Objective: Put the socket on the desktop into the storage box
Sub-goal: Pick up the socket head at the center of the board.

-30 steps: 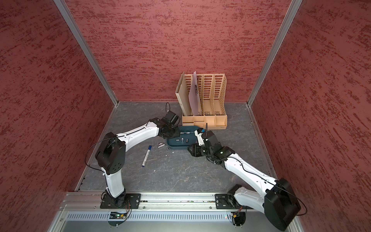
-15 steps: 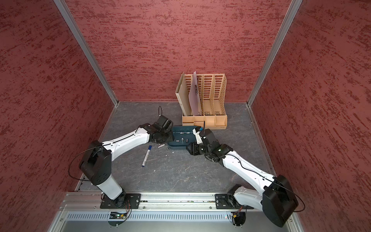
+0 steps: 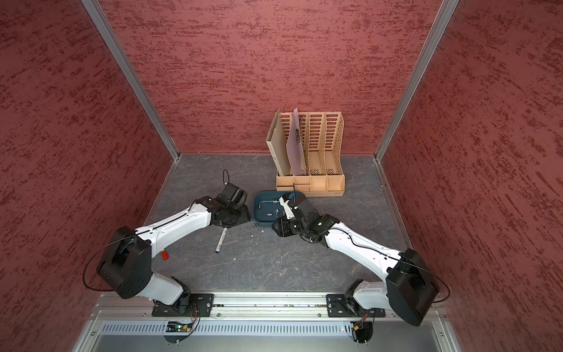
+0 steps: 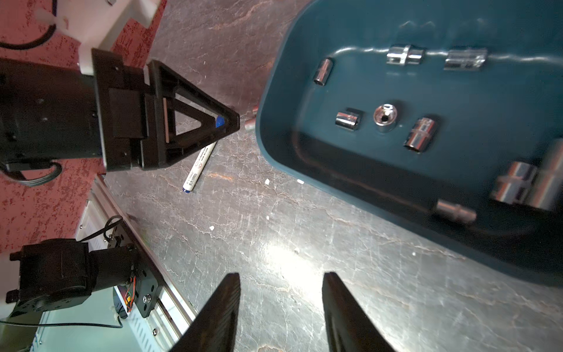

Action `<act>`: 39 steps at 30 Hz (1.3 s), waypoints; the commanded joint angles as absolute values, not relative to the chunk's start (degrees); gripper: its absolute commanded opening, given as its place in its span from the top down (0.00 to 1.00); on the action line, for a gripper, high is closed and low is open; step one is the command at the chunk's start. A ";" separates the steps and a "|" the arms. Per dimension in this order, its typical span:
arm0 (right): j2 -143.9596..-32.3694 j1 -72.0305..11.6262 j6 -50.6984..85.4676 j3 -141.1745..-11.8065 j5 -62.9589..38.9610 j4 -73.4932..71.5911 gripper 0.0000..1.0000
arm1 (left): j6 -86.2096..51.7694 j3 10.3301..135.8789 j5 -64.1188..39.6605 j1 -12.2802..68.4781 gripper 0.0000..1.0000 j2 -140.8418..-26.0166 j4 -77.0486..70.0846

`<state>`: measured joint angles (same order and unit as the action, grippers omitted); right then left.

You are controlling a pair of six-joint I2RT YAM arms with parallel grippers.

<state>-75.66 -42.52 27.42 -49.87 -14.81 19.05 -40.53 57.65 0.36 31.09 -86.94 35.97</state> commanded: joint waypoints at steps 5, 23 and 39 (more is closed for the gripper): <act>-76.88 -44.30 26.47 -52.54 -12.84 18.54 0.51 | -41.51 57.43 1.80 30.49 0.37 -88.78 35.55; -73.75 -44.42 26.81 -48.17 -11.78 17.40 0.51 | -42.97 62.86 4.11 30.54 0.34 -98.37 36.35; -72.53 -44.35 26.33 -46.93 -10.82 17.84 0.51 | -44.20 65.13 6.93 30.76 0.34 -103.52 36.24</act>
